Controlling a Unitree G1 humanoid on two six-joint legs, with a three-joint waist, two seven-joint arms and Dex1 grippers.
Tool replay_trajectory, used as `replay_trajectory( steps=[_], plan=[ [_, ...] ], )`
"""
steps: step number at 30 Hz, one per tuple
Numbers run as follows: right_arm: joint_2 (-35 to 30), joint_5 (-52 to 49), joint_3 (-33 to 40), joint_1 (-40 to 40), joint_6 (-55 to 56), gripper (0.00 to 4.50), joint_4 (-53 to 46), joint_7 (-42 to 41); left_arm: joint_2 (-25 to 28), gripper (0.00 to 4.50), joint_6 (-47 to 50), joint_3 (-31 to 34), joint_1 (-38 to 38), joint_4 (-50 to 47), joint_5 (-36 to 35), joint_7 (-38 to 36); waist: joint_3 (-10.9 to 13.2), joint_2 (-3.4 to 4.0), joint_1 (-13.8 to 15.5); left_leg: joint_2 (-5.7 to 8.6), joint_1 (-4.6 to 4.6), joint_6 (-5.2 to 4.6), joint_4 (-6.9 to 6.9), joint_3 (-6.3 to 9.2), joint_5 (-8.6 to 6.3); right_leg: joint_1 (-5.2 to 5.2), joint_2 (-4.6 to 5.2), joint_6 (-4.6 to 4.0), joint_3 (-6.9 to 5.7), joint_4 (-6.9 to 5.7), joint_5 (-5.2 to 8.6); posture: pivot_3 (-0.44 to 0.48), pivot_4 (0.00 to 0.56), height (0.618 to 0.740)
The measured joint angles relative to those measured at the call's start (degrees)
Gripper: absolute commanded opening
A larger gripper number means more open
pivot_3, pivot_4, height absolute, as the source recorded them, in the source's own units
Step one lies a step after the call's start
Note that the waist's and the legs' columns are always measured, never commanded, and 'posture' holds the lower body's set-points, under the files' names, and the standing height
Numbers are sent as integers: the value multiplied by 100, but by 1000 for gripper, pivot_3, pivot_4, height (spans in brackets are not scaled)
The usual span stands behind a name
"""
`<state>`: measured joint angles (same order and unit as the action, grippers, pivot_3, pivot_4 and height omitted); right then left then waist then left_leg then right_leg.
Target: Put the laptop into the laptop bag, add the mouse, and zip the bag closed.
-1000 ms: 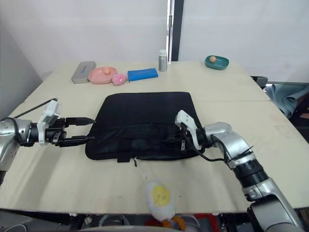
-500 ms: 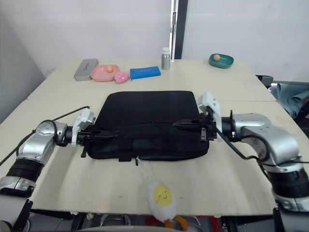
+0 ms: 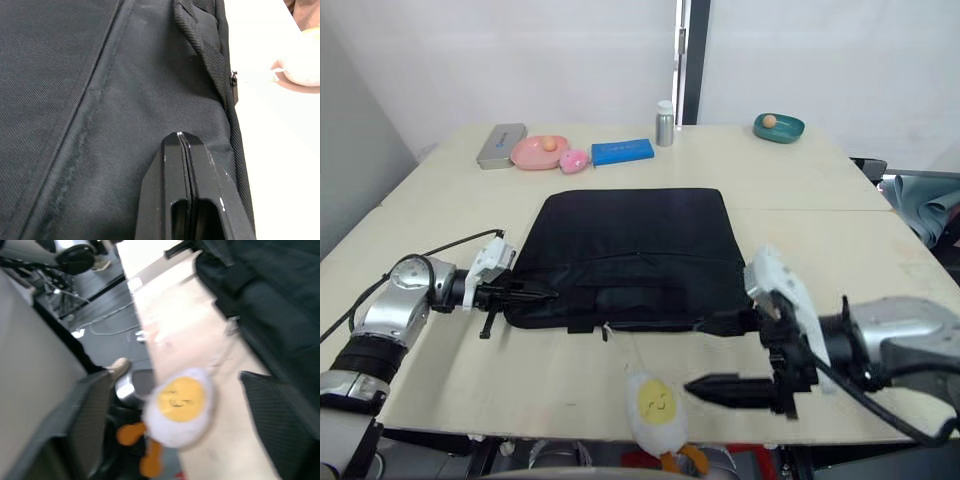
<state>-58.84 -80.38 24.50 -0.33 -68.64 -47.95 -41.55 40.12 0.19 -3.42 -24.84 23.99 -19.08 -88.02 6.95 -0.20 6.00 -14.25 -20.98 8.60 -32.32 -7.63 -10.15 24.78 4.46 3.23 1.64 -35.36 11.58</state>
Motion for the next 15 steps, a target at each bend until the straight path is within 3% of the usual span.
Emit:
replay_trajectory(
  steps=[6,15],
  plan=[
    [50,-446,-1401,-283,101,4482,142,1798,-19,0,-357,-17,26,166,25,-75,-7,6,-9,2,-1,18,-7,0,6,-1,1,17,4,-1,-7,0,150,740],
    [699,-237,-2908,-929,75,4482,701,2857,-316,0,-710,-161,-372,970,95,-169,-39,30,47,13,-1,32,-21,7,13,-10,14,29,0,-7,-10,0,150,740]
  ],
)
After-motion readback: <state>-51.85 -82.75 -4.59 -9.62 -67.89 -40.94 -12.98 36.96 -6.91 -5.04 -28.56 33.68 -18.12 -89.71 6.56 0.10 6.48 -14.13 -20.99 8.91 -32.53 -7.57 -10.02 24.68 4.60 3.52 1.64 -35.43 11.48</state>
